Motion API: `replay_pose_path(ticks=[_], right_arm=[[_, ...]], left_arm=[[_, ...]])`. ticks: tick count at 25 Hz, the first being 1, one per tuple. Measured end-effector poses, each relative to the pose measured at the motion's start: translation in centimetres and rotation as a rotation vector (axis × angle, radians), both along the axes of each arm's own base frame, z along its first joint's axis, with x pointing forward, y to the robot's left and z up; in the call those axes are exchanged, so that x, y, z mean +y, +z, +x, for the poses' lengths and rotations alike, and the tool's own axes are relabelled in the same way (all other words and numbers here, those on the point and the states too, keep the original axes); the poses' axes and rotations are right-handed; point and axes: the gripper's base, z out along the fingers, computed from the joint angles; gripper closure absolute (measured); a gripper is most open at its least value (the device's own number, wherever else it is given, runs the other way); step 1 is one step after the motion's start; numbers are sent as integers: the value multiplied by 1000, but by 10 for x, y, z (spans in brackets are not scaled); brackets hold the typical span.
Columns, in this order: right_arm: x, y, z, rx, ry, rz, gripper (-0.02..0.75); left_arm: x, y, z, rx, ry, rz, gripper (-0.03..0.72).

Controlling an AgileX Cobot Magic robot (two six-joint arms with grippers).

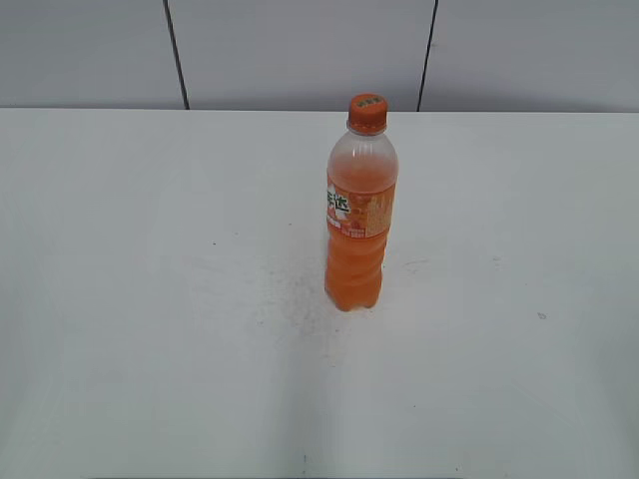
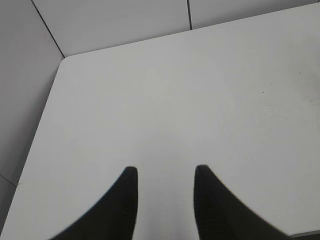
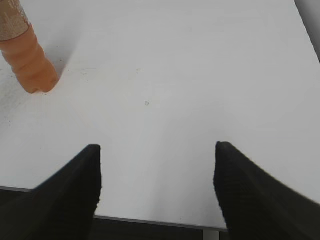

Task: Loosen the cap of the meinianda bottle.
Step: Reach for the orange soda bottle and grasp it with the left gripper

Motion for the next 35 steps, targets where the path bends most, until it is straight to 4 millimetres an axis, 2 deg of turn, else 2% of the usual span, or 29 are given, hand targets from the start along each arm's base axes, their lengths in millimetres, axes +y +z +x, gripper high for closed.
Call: replay_pose_path(ticks=[27,29,33,35], right_arm=[[0,0,0,0,0,0,213],[0,0,0,0,0,0,213],[0,0,0,0,0,0,213],[0,0,0,0,0,0,213]], left_arm=[[0,0,0,-3,0,1,442],[0,0,2,5,0,1,407],[0,1,14,62,0,0,235],[0,4,22,82,0,0,202]])
